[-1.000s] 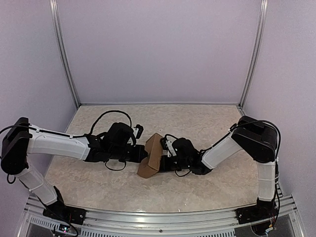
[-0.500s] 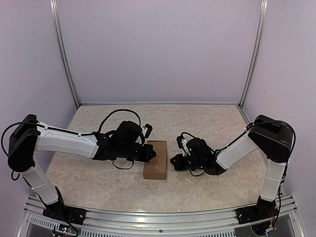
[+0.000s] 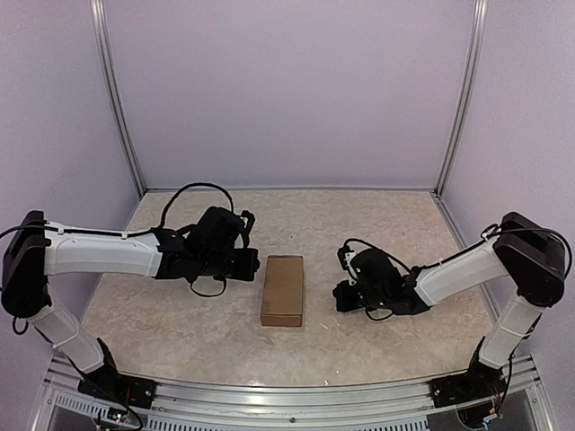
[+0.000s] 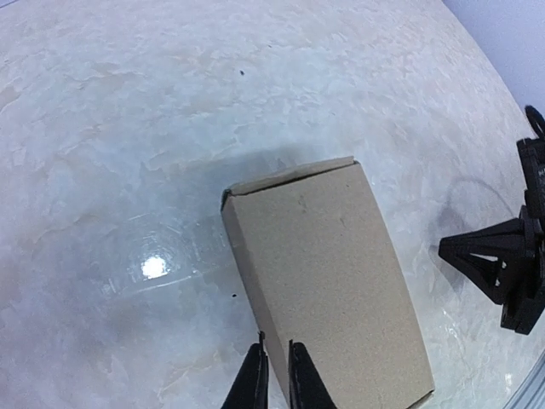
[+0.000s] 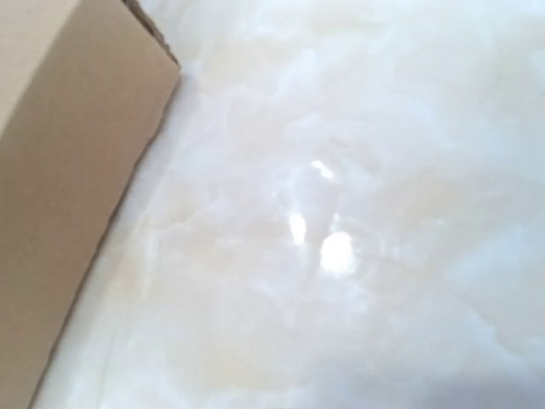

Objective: Fold the paper box

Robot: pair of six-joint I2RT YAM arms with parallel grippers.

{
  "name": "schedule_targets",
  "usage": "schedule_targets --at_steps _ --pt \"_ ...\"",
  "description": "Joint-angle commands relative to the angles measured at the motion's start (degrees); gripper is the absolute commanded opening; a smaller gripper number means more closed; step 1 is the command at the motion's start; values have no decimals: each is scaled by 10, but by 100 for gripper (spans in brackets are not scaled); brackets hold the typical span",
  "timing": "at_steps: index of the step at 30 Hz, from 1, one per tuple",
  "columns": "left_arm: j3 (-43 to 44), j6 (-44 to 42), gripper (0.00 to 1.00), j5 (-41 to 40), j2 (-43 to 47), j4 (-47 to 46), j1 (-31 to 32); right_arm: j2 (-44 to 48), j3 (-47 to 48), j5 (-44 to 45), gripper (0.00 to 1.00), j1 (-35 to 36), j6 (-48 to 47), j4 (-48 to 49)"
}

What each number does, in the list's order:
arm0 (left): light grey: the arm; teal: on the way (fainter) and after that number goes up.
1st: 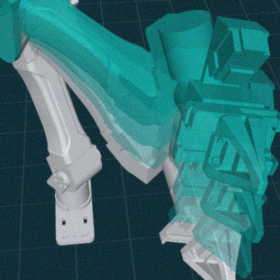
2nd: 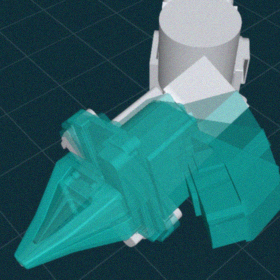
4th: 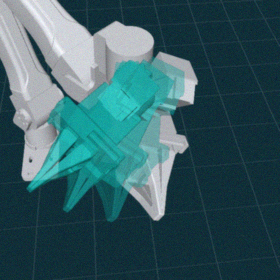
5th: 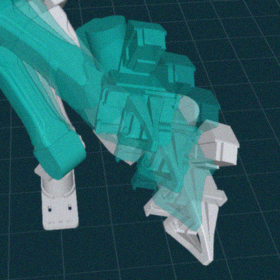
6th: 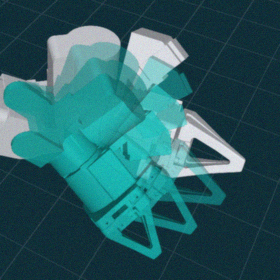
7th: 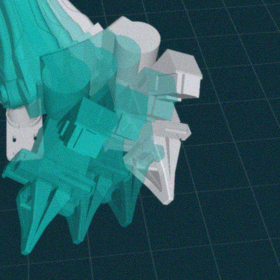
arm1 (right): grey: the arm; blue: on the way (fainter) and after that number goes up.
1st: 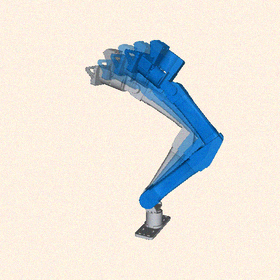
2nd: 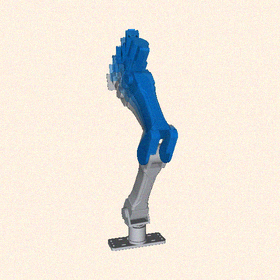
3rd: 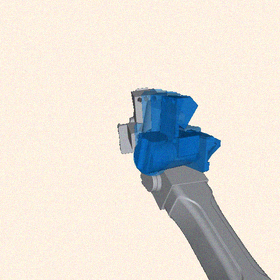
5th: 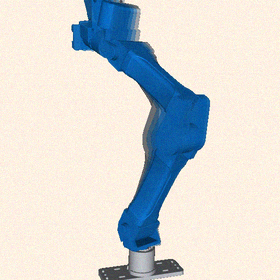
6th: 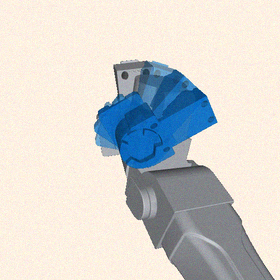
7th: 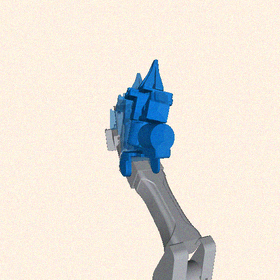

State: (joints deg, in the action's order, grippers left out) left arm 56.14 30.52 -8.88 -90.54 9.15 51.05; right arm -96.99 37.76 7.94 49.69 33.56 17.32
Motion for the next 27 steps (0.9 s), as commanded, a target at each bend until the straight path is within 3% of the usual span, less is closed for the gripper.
schedule_targets --at_steps 1,6,11,12,14,15,21,27 --pt "-17 -16 17 -75 50 53 -7 45 4 22 2 -5 -18 -65" --pt "-30 -21 46 -97 104 72 -23 96 27 39 37 -4 -36 -114" --pt "-24 -34 93 -122 140 103 -40 147 42 64 68 -6 -53 -150" --pt "-20 -35 98 -127 148 111 -44 155 45 70 75 -6 -54 -158" --pt "-10 -36 99 -131 160 133 -53 174 55 85 95 -7 -58 -176" --pt "-4 -36 99 -131 166 143 -57 183 62 91 99 -8 -59 -191" --pt "42 -48 99 -102 206 219 -105 245 95 154 100 -8 -60 -238" --pt "114 -65 99 -106 238 303 -158 241 186 247 100 -8 -74 -362"
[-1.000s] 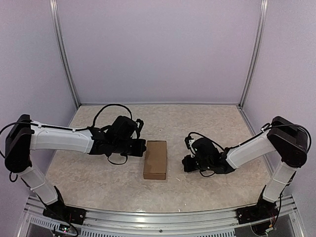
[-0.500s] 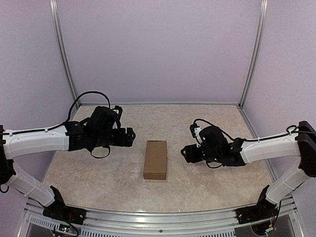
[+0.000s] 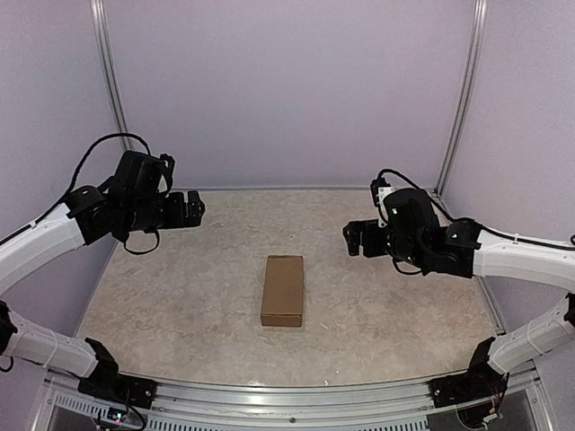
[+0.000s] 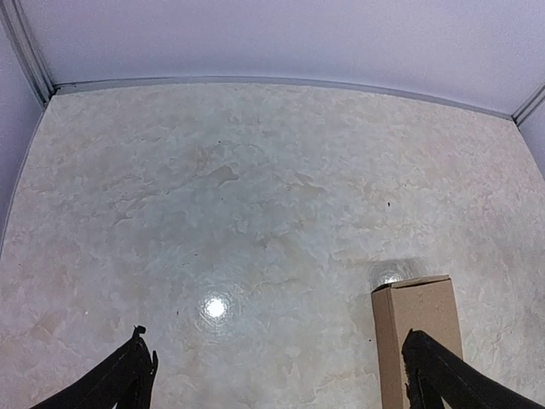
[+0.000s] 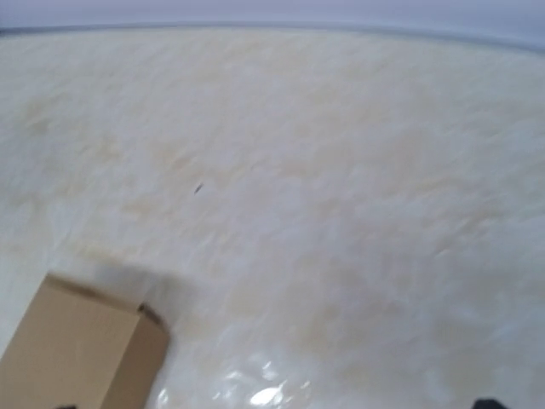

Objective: Fold the paper box

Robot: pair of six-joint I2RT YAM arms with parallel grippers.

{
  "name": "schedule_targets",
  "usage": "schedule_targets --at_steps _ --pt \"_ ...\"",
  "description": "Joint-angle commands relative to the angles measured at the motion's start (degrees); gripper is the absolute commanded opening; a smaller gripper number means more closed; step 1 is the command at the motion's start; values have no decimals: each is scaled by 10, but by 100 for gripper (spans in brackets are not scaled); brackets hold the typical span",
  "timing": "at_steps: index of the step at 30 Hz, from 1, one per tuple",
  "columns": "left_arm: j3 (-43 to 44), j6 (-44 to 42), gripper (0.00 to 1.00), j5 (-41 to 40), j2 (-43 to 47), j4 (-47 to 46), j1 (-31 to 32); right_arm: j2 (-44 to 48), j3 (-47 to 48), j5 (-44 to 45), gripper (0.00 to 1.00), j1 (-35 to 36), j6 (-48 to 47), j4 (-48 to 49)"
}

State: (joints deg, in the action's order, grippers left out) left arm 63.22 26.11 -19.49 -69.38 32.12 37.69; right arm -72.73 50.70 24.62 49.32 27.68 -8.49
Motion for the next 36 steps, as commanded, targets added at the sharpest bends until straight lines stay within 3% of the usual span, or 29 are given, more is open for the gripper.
schedule_targets --at_steps 1,8,11,18,22,28,36 --pt "53 -21 99 -5 31 82 -33 -5 72 97 100 -5 -21 -125" --pt "92 -55 99 -7 79 86 -92 -19 166 186 100 -33 -24 -235" --pt "89 -64 99 9 92 82 -144 -22 186 133 100 -105 6 -280" --pt "23 -99 99 18 134 44 -235 28 136 -6 100 -240 21 -250" --pt "-27 -121 99 14 167 11 -242 57 105 -37 100 -242 -26 -216" --pt "-100 -122 99 39 221 -52 -242 95 37 -9 99 -242 -91 -169" --pt "-122 -123 99 85 240 -81 -249 120 9 -36 100 -241 -109 -115"
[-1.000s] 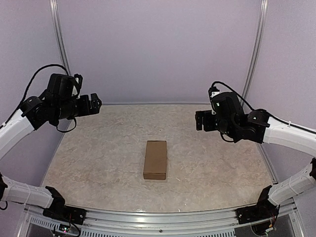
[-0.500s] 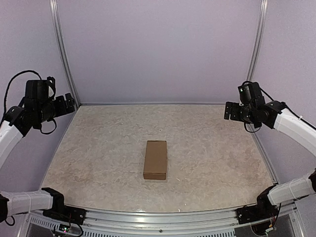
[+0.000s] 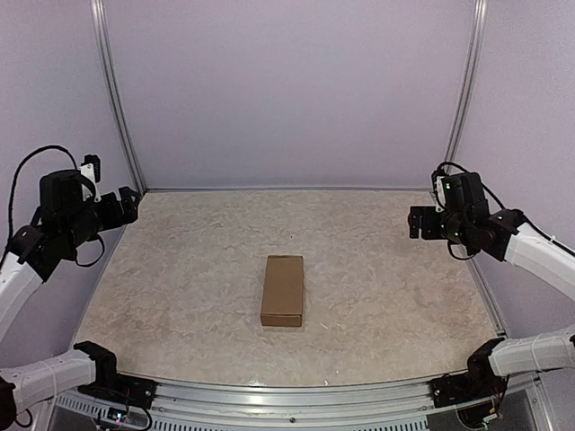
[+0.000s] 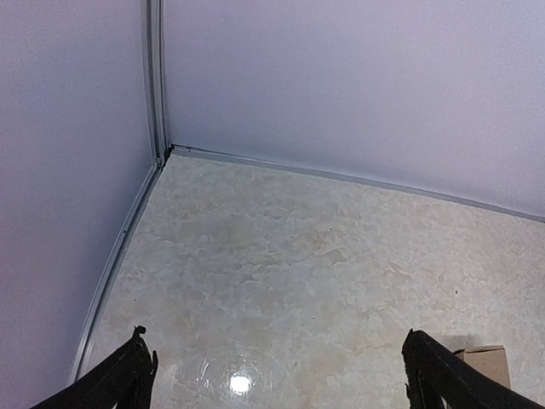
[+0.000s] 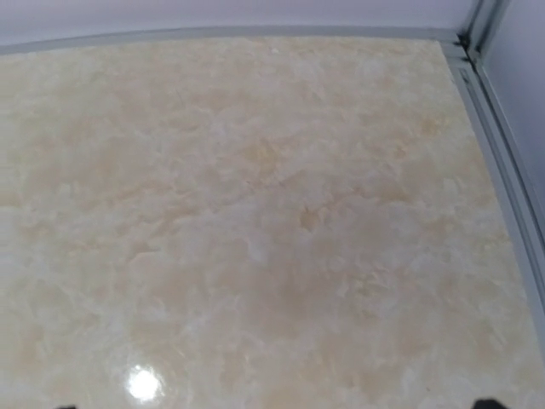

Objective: Fold the paper box

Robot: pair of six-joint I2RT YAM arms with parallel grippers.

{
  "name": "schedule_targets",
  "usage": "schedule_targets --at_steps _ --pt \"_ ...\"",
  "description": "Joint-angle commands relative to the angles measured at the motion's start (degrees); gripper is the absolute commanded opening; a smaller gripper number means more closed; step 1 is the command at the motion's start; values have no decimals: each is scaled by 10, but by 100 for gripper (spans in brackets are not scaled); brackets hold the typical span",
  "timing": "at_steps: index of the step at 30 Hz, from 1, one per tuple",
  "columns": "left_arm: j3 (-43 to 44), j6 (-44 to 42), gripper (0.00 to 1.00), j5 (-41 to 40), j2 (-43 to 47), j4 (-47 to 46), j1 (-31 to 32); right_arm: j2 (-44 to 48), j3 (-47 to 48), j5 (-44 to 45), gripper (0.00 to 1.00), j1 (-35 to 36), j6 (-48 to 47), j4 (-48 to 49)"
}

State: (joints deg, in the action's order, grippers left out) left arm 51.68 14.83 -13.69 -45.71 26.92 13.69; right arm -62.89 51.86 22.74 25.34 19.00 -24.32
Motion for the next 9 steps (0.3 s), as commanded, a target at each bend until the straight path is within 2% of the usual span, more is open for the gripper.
schedule_targets --at_steps 1,9 --pt "-6 -11 99 27 2 -27 -11 24 -3 -20 100 -2 -23 45" --pt "-5 -11 99 30 -7 -23 -16 59 -26 -61 100 -2 -36 66"
